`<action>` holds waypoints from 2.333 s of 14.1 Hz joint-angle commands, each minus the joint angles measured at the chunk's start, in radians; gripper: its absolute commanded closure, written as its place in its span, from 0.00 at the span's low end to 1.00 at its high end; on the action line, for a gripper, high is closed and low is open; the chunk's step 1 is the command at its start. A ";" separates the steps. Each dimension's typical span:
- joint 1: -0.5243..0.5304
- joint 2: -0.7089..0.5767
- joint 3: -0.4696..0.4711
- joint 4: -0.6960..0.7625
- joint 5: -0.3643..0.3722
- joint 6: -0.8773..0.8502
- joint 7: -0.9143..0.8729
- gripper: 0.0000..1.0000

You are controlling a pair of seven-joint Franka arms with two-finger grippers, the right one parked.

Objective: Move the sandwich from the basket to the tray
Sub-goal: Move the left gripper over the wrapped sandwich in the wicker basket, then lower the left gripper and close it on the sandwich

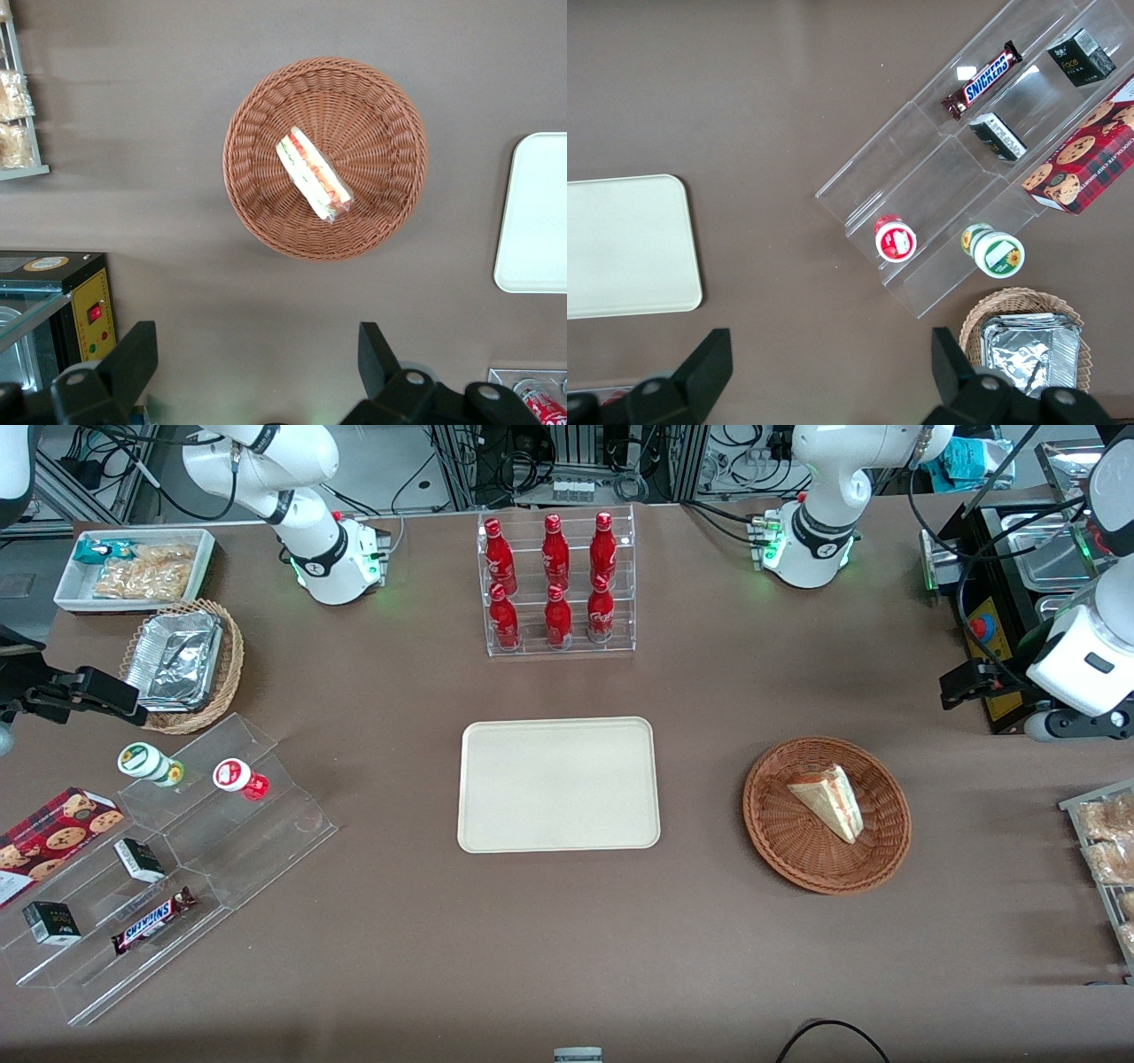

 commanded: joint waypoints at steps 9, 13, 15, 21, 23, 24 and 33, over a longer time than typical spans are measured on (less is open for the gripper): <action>-0.024 -0.010 -0.004 -0.397 -0.018 0.352 -0.014 0.00; -0.032 -0.016 -0.004 -0.566 -0.018 0.599 -0.184 0.00; -0.032 -0.016 -0.004 -0.652 -0.018 0.751 -0.287 0.00; -0.061 0.077 -0.006 -0.660 -0.018 0.875 -0.825 0.00; -0.066 0.131 -0.007 -0.660 -0.018 0.960 -0.933 0.00; -0.069 0.148 -0.006 -0.658 -0.018 0.981 -0.985 0.00; -0.083 0.234 -0.007 -0.658 -0.018 1.032 -1.226 0.77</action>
